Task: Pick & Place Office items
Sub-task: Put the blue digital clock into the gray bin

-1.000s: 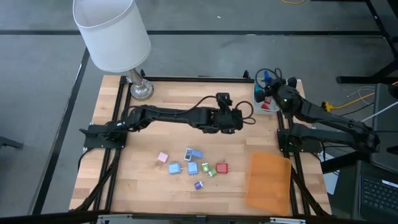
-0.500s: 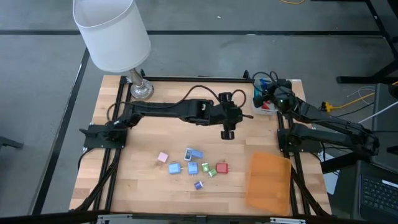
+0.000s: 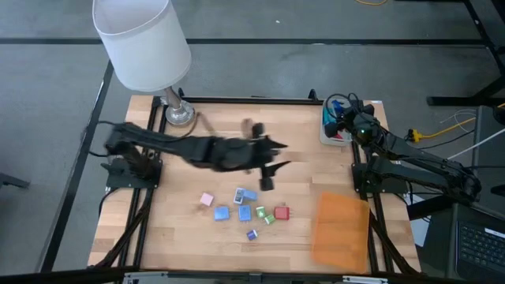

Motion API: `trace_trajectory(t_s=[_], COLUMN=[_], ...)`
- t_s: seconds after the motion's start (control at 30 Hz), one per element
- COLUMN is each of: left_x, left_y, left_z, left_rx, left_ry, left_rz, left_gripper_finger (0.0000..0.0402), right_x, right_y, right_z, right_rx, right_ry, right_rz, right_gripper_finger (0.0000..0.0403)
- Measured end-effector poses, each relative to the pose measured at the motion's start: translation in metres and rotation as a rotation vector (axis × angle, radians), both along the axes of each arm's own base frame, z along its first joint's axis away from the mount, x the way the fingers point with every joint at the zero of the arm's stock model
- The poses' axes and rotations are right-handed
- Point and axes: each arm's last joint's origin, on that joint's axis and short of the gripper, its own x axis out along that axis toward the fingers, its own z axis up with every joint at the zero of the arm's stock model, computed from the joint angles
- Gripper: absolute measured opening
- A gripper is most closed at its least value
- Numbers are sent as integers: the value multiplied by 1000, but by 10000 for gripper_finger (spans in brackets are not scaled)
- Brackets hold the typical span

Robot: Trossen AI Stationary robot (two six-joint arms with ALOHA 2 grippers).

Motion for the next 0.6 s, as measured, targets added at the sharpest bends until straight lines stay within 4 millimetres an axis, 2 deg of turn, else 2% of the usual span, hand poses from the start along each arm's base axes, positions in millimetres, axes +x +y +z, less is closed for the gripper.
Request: trace_trajectory(t_s=[0.13, 0.27, 0.4, 0.6], left_x=[-42, -70, -83, -85], left_y=[-4, -2, 1, 7], left_z=[-26, -59, -83, -103], left_rx=[0, -69, -120, -138], left_ry=[-74, -66, -81, -103], left_rz=[108, 155, 164, 165], left_gripper_finger=[203, 203, 203, 203], right_x=[1, -2, -10, -19], right_y=[0, -4, -11, -20], right_z=[-7, -25, -38, -54], right_rx=[3, 4, 34, 80], right_ry=[-26, -49, -42, 8], right_rz=[9, -19, -114, -210], right_gripper_finger=[62, 62, 62, 62])
